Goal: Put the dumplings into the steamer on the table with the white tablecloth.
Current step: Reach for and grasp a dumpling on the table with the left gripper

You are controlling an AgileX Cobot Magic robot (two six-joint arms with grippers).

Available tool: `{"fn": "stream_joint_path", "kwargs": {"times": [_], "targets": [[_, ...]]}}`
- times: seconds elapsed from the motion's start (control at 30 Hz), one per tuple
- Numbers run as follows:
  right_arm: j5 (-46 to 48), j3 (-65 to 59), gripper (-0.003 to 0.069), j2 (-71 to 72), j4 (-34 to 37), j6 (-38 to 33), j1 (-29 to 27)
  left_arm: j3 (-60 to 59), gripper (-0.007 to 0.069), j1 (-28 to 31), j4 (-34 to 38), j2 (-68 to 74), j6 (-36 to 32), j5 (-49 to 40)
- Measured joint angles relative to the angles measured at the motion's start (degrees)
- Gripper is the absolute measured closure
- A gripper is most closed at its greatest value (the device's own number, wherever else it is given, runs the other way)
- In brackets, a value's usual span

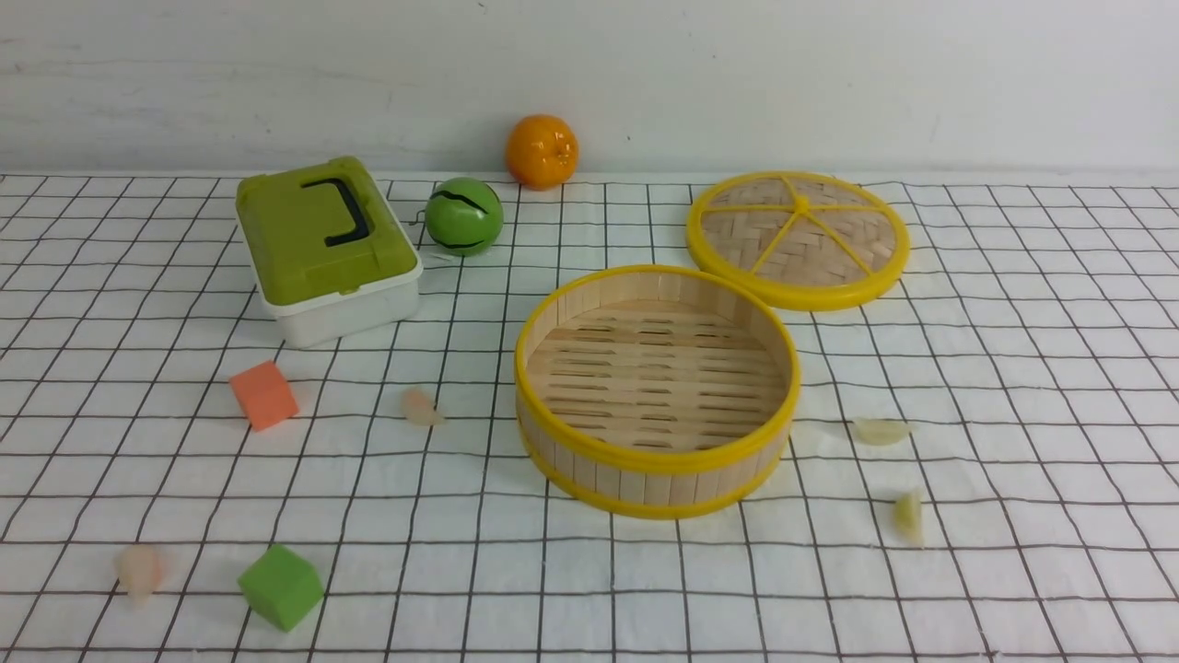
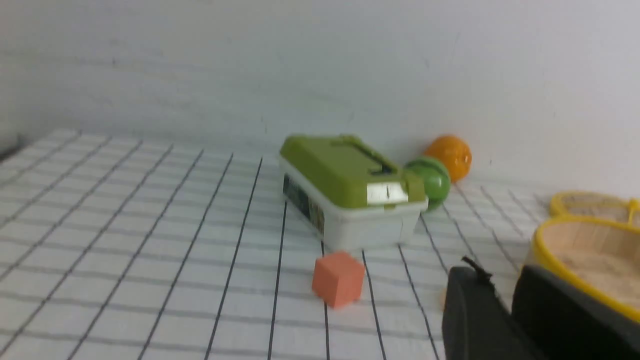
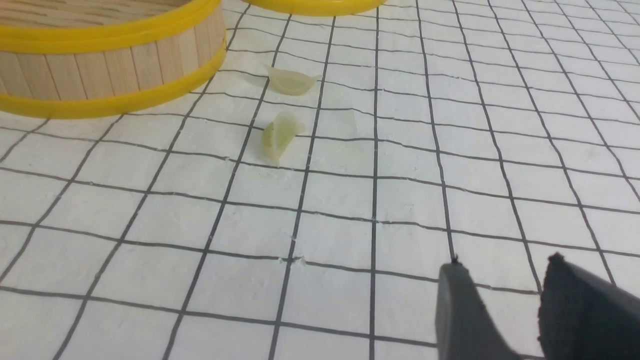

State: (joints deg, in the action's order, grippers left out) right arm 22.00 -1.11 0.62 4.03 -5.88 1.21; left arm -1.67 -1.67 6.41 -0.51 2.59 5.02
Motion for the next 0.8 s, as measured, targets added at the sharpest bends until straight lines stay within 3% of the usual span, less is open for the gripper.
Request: {"fn": "stream_joint_path", "kwargs": {"times": [0.4, 0.53, 0.57, 0.63, 0.8], "targets": [[0.0, 0.0, 0.0419, 0.0, -0.4, -0.3, 0.0, 0.0, 0.0484, 0.0, 0.7, 0.0, 0.4, 15.2], [0.0, 0.0, 0.0419, 0.0, -0.4, -0.4, 0.0, 0.0, 0.0481, 0.0, 1.6, 0.0, 8.3, 19.0], [0.0, 0.0, 0.0419, 0.0, -0.4, -0.4, 0.0, 0.0, 0.048, 0.0, 1.6, 0.0, 18.1, 22.2], [0.0, 0.0, 0.0419, 0.0, -0.4, -0.4, 0.0, 0.0, 0.048, 0.0, 1.6, 0.0, 26.1, 25.7], [0.0, 0.0, 0.0419, 0.0, -0.4, -0.4, 0.0, 5.8, 0.0491, 0.0, 0.6, 0.0, 30.7, 20.7]]}}
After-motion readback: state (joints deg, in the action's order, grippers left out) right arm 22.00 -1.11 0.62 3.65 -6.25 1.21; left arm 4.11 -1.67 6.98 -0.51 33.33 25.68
